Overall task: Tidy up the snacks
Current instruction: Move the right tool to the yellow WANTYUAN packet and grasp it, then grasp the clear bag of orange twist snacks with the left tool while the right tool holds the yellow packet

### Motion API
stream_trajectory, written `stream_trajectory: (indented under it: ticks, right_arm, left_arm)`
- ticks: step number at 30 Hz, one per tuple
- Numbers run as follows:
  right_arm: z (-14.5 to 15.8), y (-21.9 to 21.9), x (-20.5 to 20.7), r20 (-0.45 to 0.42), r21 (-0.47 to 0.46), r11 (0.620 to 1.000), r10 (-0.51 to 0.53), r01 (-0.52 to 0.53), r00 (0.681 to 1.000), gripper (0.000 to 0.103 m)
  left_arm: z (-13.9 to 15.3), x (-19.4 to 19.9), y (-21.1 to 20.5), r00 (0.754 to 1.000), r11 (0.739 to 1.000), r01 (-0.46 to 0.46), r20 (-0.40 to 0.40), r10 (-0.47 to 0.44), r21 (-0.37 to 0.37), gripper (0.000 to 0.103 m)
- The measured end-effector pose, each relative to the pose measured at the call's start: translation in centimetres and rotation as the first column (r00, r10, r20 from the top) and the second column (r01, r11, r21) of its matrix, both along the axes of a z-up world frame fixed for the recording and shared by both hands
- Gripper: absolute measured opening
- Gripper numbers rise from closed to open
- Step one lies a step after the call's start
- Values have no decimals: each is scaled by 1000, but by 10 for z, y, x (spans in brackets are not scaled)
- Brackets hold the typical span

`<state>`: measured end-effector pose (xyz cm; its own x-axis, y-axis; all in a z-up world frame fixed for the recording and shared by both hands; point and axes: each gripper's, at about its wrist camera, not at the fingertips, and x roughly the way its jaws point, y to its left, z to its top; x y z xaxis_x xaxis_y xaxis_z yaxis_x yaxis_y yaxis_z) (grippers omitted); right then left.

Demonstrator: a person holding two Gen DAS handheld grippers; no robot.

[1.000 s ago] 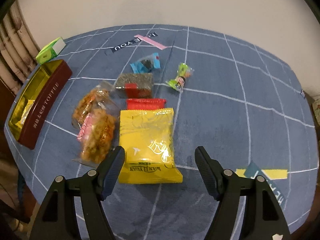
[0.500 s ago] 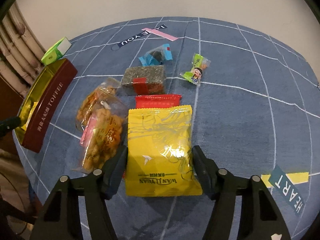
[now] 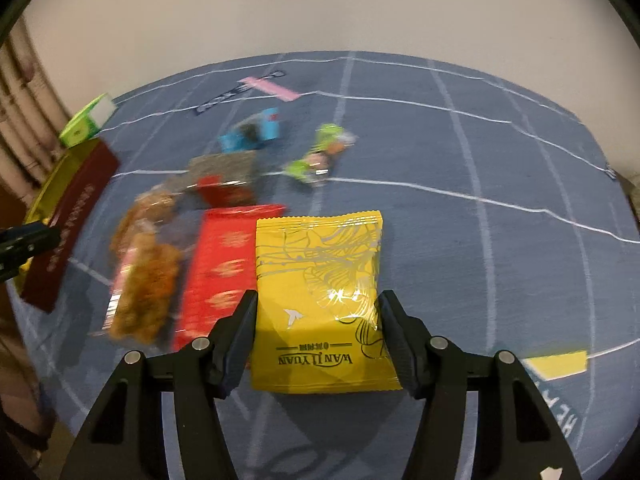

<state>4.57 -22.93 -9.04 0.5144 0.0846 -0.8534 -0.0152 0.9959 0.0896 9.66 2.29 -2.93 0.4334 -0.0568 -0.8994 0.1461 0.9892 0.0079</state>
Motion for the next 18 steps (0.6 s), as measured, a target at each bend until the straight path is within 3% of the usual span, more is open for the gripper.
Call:
stream_trajectory:
  ticks: [8, 18]
  right_arm:
    - [-11, -31, 6, 52, -23, 995, -94, 95, 994, 57]
    - [-18, -39, 14, 125, -84, 993, -73, 84, 989, 57]
  left_arm:
    - [-5, 17, -33, 994, 993, 113, 0, -113, -24, 51]
    - [-24, 38, -66, 979, 979, 191, -57, -195, -72, 52]
